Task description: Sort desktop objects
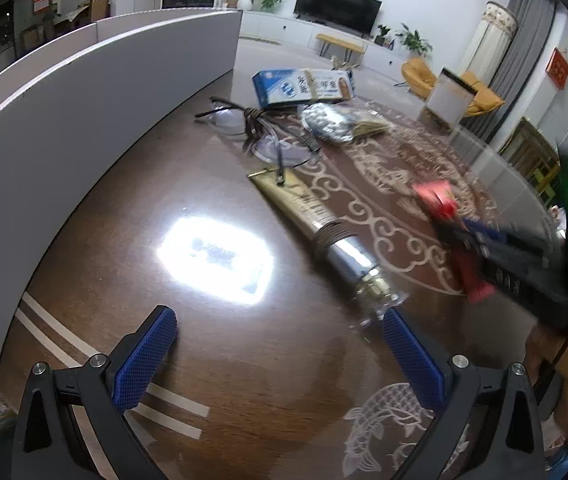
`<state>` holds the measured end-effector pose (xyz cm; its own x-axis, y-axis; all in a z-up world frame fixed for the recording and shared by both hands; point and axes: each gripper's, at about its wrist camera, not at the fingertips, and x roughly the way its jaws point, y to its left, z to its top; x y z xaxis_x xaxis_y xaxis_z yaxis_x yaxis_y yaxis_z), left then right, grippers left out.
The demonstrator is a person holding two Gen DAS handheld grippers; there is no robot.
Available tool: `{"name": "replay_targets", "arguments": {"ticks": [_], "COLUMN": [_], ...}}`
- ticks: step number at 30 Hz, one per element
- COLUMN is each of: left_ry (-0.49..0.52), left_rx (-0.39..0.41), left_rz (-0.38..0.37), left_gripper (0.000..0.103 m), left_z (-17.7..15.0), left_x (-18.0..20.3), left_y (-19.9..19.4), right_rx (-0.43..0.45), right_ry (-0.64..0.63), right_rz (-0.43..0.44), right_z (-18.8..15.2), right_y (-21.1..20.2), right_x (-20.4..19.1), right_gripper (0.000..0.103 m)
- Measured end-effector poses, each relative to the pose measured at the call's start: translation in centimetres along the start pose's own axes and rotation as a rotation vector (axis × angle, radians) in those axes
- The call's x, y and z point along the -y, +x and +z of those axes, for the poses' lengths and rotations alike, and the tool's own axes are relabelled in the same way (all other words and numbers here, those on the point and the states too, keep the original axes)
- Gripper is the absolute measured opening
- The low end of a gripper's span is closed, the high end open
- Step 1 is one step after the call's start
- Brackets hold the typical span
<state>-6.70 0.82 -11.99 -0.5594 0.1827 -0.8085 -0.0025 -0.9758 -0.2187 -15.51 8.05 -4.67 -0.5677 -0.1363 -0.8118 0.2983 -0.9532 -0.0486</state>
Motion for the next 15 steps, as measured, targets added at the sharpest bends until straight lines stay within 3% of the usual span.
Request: {"name": "replay_targets", "arguments": {"ticks": [2,4,6,9,15], "left_ry": [-0.019,-0.067,-0.12,-0.12,0.068], "left_rx": [0.014,0.034,0.026,-0.005,-0.042], "left_rz": [-0.032,-0.074,-0.069,-0.007,0.197], "left_gripper": [0.103,0.103,0.103,0.103,0.103], "left_z": [0.3,0.8,1.7,3.3,4.3], "left_x": [-0.1,-0.5,-0.8,-0.3,2.7], "left_y": [-0.3,-0.4,0.4,2.2,4.8], "right_rx": [0.022,0.045,0.045,0.036,0.024], "right_ry": [0.034,0.068,0.113,0.13,0.119], "right_rz": [-0.025,-0.034,-0.036,-0.028,-0.042], "right_z": [-1.7,-2.5,-2.9,-2.8,-2.8], "right_y": [-0.8,-1.3,-1.3,-1.4,-1.1], "right_x": [1.5,2.3,2.9,2.7,2.3], "right_gripper": [0.026,0.038,0.059,0.078,0.082]}}
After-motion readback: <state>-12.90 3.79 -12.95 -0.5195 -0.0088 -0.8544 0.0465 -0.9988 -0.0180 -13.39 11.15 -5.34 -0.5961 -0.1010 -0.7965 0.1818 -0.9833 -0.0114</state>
